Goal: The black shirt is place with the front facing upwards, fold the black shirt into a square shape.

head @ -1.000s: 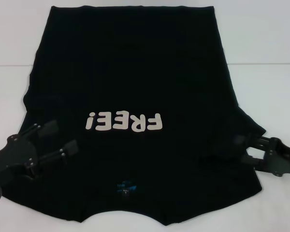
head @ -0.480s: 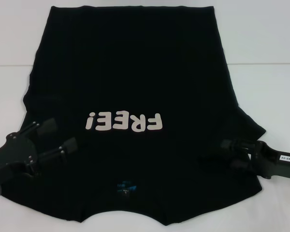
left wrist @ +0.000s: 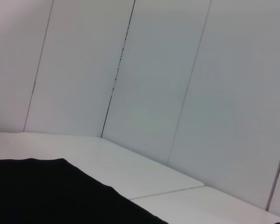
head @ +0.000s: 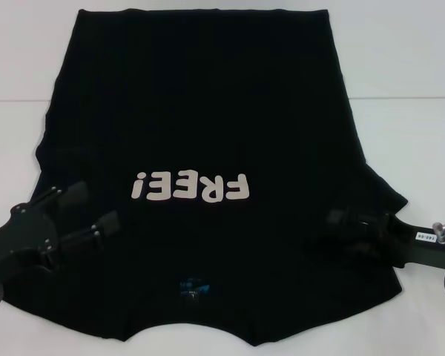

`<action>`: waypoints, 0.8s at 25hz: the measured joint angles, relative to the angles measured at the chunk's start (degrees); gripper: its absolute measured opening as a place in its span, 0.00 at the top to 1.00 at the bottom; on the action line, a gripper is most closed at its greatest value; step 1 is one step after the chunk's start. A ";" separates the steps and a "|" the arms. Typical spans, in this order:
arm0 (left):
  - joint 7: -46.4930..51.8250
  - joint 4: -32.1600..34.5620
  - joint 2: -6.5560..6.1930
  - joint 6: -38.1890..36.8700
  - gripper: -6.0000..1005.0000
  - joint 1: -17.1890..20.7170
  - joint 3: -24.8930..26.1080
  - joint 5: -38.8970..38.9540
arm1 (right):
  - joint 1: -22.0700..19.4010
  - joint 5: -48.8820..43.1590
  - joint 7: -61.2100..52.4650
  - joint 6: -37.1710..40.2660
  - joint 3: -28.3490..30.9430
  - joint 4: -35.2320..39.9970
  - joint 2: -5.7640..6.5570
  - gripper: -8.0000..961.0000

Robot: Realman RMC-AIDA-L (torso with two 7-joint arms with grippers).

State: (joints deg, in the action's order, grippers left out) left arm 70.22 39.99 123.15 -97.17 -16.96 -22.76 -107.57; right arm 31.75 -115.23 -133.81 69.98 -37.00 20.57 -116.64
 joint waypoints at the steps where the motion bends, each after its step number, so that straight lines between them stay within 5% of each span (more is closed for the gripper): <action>1: 0.00 0.00 0.02 0.00 0.10 0.00 0.00 0.00 | 0.11 0.00 0.00 -0.24 -0.07 0.00 -0.10 0.10; 20: 0.01 0.00 0.19 -0.38 0.10 0.19 0.00 0.00 | 2.62 3.83 6.39 -0.93 0.50 0.36 -2.32 0.09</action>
State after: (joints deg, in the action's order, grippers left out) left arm 70.22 39.99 123.33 -97.55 -16.78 -22.76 -107.58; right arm 34.37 -111.40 -127.42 69.05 -36.50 20.93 -118.95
